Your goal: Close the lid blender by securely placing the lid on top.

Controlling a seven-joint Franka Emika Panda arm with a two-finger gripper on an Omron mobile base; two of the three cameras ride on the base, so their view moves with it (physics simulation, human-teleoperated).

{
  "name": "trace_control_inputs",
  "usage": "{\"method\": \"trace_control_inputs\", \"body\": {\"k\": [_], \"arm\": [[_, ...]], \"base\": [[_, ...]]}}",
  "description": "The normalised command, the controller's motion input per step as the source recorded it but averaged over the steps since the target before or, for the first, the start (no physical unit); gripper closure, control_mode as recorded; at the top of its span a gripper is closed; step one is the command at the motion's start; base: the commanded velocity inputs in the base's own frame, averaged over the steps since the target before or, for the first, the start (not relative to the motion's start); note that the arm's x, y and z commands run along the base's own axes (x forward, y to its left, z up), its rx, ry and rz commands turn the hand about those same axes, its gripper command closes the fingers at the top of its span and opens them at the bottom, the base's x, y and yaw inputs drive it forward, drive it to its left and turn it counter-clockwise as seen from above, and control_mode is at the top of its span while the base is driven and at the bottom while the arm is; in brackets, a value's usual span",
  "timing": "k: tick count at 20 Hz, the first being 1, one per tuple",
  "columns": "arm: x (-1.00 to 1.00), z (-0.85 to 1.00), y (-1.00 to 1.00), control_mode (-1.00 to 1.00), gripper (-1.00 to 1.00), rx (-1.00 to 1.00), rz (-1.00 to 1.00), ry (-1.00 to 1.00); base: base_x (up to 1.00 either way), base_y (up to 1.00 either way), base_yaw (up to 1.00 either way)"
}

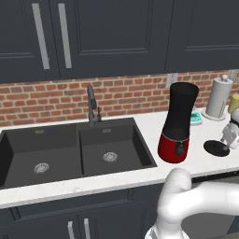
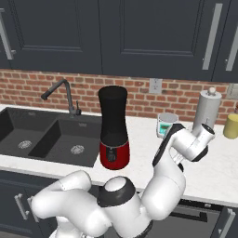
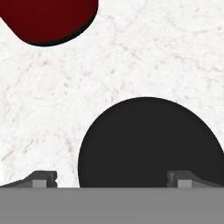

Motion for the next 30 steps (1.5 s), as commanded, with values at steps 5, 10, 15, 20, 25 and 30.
{"method": "trace_control_inputs", "body": {"k": [5,10,15,20,25,30], "arm": [[0.21,-0.21,0.0,-1.0,-1.0,0.0,0.06,0.0],[0.26,-0.14,0.0,-1.0,-1.0,0.0,0.04,0.0],[0.2,-0.09,0.0,-1.0,-1.0,0.0,0.03,0.0],[-0.2,-0.07,0.0,-1.0,-1.0,0.0,0.07,0.0],[-0.15,0.0,0.0,-1.0,-1.0,0.0,0.08,0.0],[0.0,0.0,0.03,-1.0,-1.0,0.0,0.03,0.0]], "base": [[0.0,0.0,0.0],[0.0,0.0,0.0],[0.0,0.0,0.0],[0.0,0.0,0.0],[0.0,0.0,0.0],[0.0,0.0,0.0]]}}
